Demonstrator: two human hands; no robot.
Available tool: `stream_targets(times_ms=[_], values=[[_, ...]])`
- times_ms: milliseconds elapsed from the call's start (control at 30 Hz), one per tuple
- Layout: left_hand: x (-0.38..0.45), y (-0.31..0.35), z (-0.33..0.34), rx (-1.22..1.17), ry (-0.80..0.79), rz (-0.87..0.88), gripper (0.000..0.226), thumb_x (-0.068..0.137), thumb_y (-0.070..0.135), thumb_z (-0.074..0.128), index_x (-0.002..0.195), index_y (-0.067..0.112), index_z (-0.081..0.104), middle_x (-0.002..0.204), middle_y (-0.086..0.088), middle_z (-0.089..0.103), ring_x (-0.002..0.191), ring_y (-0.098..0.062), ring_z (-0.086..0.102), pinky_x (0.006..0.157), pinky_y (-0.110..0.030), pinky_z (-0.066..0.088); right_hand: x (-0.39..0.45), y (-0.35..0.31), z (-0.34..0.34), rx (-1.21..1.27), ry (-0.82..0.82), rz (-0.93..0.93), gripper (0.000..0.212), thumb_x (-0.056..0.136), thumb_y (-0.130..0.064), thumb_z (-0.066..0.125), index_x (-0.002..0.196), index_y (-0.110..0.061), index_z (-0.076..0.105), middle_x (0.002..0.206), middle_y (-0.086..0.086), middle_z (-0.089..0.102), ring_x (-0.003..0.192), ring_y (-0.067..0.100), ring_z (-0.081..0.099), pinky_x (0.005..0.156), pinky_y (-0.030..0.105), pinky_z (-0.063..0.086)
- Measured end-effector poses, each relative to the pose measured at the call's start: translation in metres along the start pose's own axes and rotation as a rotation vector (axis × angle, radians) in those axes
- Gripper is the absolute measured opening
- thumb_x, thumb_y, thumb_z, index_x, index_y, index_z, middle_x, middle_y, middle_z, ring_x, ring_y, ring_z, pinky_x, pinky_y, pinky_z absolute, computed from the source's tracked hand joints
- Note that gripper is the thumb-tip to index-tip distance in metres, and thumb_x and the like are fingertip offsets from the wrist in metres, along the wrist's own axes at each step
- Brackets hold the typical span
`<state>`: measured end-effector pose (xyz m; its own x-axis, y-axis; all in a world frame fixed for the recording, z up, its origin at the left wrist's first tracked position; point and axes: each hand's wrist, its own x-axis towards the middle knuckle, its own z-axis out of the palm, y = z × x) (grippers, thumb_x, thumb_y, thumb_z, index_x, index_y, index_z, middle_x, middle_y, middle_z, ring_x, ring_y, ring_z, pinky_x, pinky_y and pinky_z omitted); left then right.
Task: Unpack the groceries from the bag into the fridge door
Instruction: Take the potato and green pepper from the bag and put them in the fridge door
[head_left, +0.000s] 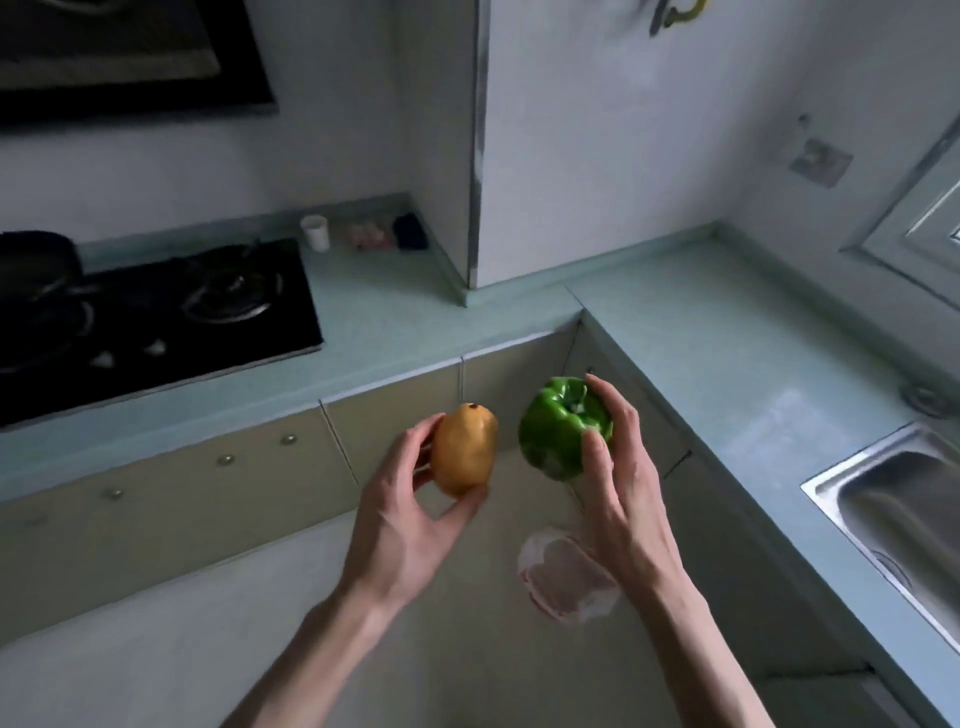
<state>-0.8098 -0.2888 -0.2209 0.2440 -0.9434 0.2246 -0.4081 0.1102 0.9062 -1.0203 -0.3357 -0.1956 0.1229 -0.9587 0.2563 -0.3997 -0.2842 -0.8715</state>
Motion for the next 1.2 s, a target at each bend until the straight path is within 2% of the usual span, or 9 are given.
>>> stream_targets(times_ms=[100,267,400,500,633,767,900,1000,1200], values=[[-0.004,0.014,-0.021,0.026,0.103,-0.006,0.073,0.075,0.028,0.093,0.138,0.026,0.057,0.128,0.011,0.068,0.112,-0.011,0.069,0.097,-0.032,0.058,0.011,-0.018,0.017,0.135,-0.054,-0.017,0.045,0.106,-0.047,0.030,0.148,-0.042,0.041,0.129,-0.030,0.058,0.121,-0.001,0.058,0.101,0.024,0.047],[-0.009,0.027,-0.045,0.059,0.261,-0.035,0.072,0.076,0.031,0.092,0.138,0.029,0.056,0.129,0.013,0.067,0.114,-0.008,0.069,0.099,-0.030,0.057,0.033,-0.035,0.047,0.350,-0.155,0.011,0.046,0.101,-0.062,0.032,0.142,-0.048,0.046,0.127,-0.035,0.058,0.125,0.004,0.060,0.104,0.043,0.054],[-0.016,0.030,-0.066,0.117,0.343,-0.057,0.073,0.077,0.032,0.091,0.140,0.030,0.054,0.133,0.012,0.065,0.116,-0.011,0.067,0.099,-0.035,0.057,0.039,-0.057,0.070,0.421,-0.288,-0.041,0.044,0.095,-0.055,0.056,0.137,-0.044,0.047,0.120,-0.032,0.063,0.116,-0.003,0.064,0.093,0.021,0.054],[-0.028,0.031,-0.090,0.149,0.446,-0.085,0.074,0.076,0.032,0.091,0.141,0.029,0.054,0.132,0.012,0.066,0.116,-0.009,0.067,0.098,-0.033,0.057,0.039,-0.072,0.088,0.432,-0.380,-0.086,0.051,0.092,-0.049,0.064,0.140,-0.042,0.048,0.125,-0.018,0.067,0.118,0.004,0.067,0.093,0.024,0.056],[-0.058,0.032,-0.134,0.177,0.583,-0.116,0.071,0.076,0.027,0.092,0.137,0.030,0.056,0.127,0.013,0.067,0.111,-0.008,0.069,0.094,-0.027,0.058,0.034,-0.101,0.120,0.468,-0.488,-0.142,0.052,0.087,-0.044,0.071,0.134,-0.046,0.048,0.117,-0.027,0.067,0.109,0.004,0.070,0.085,0.022,0.059],[-0.101,0.035,-0.185,0.152,0.727,-0.144,0.066,0.077,0.022,0.091,0.132,0.037,0.057,0.125,0.012,0.069,0.112,-0.016,0.070,0.093,-0.027,0.058,0.012,-0.140,0.163,0.504,-0.618,-0.198,0.057,0.085,-0.042,0.077,0.135,-0.042,0.049,0.121,-0.015,0.067,0.106,0.009,0.071,0.082,0.024,0.060],[-0.157,0.045,-0.243,0.130,0.863,-0.172,0.066,0.075,0.030,0.091,0.129,0.045,0.057,0.126,0.009,0.070,0.112,-0.016,0.072,0.092,-0.026,0.058,-0.031,-0.188,0.210,0.540,-0.790,-0.269,0.058,0.088,-0.039,0.080,0.136,-0.039,0.049,0.121,-0.024,0.064,0.107,0.008,0.070,0.080,0.023,0.060],[-0.202,0.053,-0.285,0.113,0.972,-0.164,0.073,0.071,0.035,0.088,0.136,0.037,0.056,0.130,0.005,0.067,0.113,-0.015,0.071,0.091,-0.024,0.059,-0.069,-0.225,0.244,0.562,-0.899,-0.329,0.059,0.085,-0.040,0.077,0.137,-0.037,0.048,0.120,-0.026,0.063,0.106,0.007,0.070,0.081,0.022,0.060],[-0.298,0.067,-0.359,0.187,1.156,-0.192,0.071,0.073,0.021,0.091,0.132,0.040,0.057,0.132,0.002,0.066,0.116,-0.018,0.070,0.089,-0.018,0.057,-0.155,-0.301,0.306,0.637,-1.101,-0.417,0.055,0.087,-0.040,0.080,0.133,-0.038,0.050,0.119,-0.027,0.062,0.107,0.005,0.068,0.080,0.020,0.058]])
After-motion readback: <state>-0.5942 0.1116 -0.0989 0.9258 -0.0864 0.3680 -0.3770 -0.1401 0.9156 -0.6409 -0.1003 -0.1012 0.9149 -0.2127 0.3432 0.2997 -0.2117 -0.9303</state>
